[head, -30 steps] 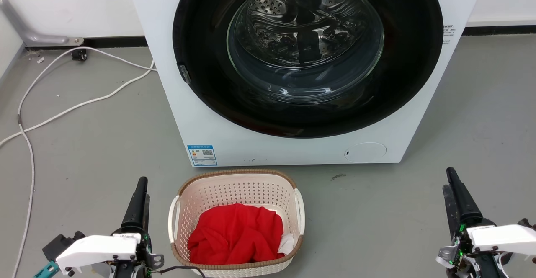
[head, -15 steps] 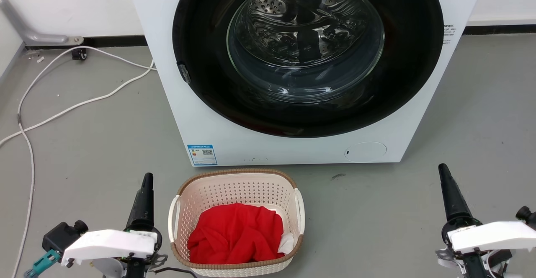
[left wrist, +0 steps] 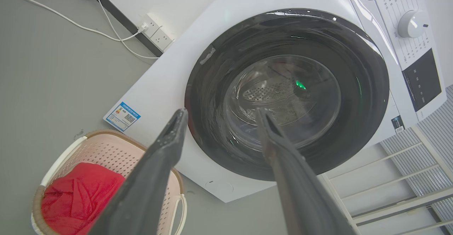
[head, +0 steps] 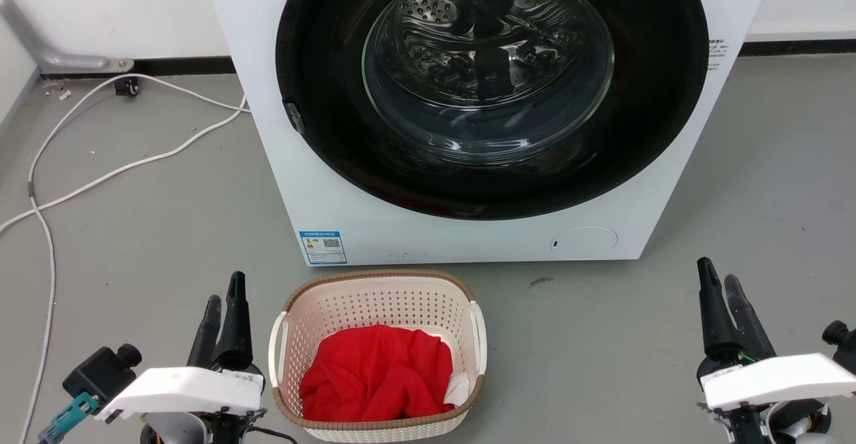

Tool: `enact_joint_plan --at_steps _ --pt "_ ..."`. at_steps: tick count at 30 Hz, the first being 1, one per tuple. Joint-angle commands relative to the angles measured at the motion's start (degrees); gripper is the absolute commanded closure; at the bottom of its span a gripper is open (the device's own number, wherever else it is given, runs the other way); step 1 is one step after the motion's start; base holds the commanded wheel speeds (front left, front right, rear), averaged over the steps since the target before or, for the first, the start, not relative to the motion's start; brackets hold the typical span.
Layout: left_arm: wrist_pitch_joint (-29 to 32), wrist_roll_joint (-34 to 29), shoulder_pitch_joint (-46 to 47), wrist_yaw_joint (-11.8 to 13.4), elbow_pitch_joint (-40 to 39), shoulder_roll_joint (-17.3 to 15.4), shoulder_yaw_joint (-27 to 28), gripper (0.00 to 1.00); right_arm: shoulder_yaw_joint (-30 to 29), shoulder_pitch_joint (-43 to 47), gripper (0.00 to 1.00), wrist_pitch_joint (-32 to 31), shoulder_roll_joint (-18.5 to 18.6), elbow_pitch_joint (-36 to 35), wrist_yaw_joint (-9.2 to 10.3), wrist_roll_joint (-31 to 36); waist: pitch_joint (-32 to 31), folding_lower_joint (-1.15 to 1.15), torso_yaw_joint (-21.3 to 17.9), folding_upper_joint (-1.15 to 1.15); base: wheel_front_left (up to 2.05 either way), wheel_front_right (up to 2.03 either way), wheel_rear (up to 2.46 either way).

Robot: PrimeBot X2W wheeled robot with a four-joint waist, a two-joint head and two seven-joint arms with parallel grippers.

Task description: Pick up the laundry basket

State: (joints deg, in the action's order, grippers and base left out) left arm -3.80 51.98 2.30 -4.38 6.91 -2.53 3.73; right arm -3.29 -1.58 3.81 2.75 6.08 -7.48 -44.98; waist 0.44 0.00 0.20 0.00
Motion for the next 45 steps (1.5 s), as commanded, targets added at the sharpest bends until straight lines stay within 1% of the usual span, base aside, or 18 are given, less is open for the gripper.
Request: enact_joint_plan --at_steps 1,10,22,31,45 --pt "-0.48 -1.43 0.13 -0.26 -1.10 -0.26 -0.08 0.00 0.09 -0.21 0.00 0.48 0.20 -1.22 -0.01 1.59 0.00 0.00 0.00 0.00 0.00 0.00 0.00" --pt "-2.15 -8.39 -0.61 -1.03 -1.92 -0.29 0.11 0.00 0.43 0.92 0.00 2.13 0.20 -2.27 -0.02 9.28 0.04 0.00 0.04 0.00 0.00 0.00 0.00" --pt "-4.18 -17.20 -1.58 -1.43 -2.43 -0.33 0.15 0.00 0.64 2.13 0.00 4.10 0.20 -2.98 -0.02 18.24 0.09 0.00 0.16 0.00 0.00 0.00 0.00" --pt "-5.49 -22.64 -2.01 -1.21 -2.09 -0.36 -0.19 0.00 0.62 2.55 0.00 5.49 0.21 -2.10 -0.01 24.90 0.22 0.00 0.24 0.00 0.00 0.00 0.00" --pt "-7.39 -29.92 -2.64 -0.79 -2.31 -0.39 0.06 0.00 0.58 3.30 0.00 7.44 0.21 -3.30 -0.01 33.12 0.23 0.00 0.32 0.00 0.00 0.00 0.00"
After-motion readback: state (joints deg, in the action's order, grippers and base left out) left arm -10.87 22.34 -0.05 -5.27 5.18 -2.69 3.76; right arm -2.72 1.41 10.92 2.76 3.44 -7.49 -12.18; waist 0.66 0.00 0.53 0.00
